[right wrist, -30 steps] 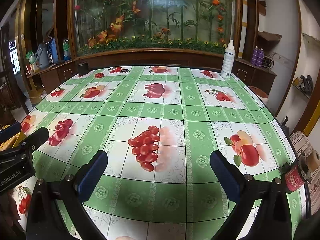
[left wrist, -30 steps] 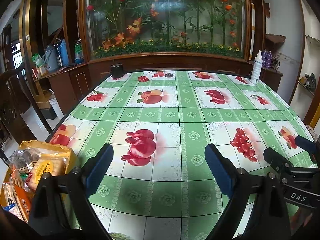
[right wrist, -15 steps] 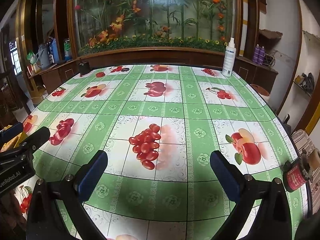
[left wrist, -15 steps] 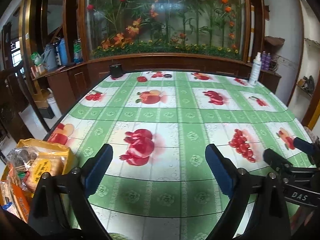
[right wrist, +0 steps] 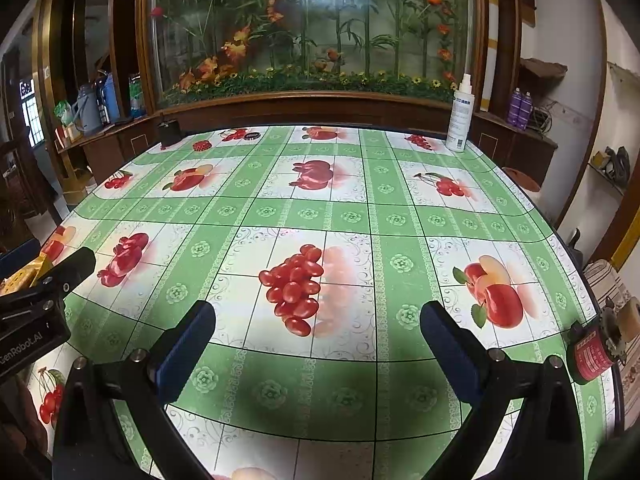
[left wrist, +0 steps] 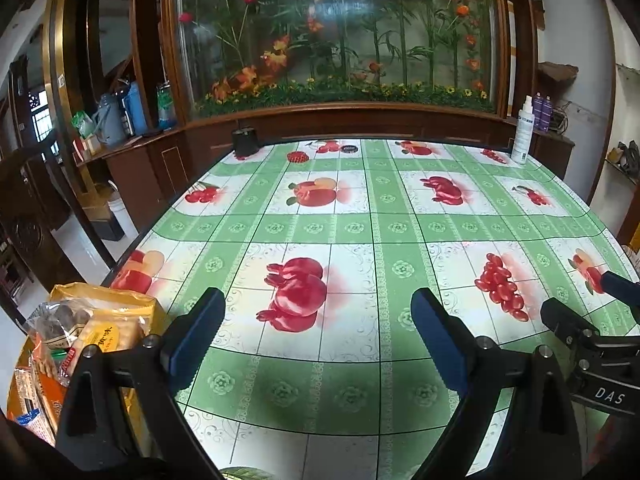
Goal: Organize snacks
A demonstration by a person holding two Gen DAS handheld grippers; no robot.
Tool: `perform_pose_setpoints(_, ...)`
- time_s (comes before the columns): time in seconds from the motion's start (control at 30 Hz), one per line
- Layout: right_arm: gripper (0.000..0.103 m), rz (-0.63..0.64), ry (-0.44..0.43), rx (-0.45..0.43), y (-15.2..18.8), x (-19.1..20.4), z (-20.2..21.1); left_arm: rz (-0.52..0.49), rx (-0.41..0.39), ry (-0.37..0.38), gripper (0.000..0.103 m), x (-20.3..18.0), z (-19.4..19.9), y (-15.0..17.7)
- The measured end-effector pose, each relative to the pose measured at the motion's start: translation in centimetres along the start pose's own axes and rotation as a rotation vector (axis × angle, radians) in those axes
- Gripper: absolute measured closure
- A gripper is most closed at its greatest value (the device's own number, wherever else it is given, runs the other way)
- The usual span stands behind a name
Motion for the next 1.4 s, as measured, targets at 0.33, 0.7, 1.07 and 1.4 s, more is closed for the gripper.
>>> perform_pose_setpoints(0.33, 0.001, 0.003, -0.005, 0.014, 0.1, -0.2, -0.3, -0.035, 0.013, -0.01, 0.008, -0.7, 0.0, 0.2)
perform_pose_setpoints(0.7, 0.001, 0.047, -0.136, -0.028, -0.4, 2.9, 1.6, 0.028, -0.043, -0.07, 0.008, 2.6, 5.7, 1.2)
perform_pose_setpoints(1.07, 0.001, 0.198, -0.332, -0.041, 0.2, 14.4, 5.6, 0.103, -0.142, -0.252, 0.008, 12.7, 16.3, 4.6)
perform_pose_setpoints(1.4, 0.001, 0.36, -0.438, -0.071, 2.0, 24.7, 8.3, 0.268, -0.105, -0.337, 0.008, 21.3, 18.8, 8.4)
Point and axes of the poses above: each gripper's, at about its wrist camera, not at the fingertips, and z roughly against the way its jaws point, x to its left, y to its underside, the point moved 3 cm from there along -z, roughly the way its jaws point, and after that the axes turned 5 degrees about z, right-handed, at the moved point
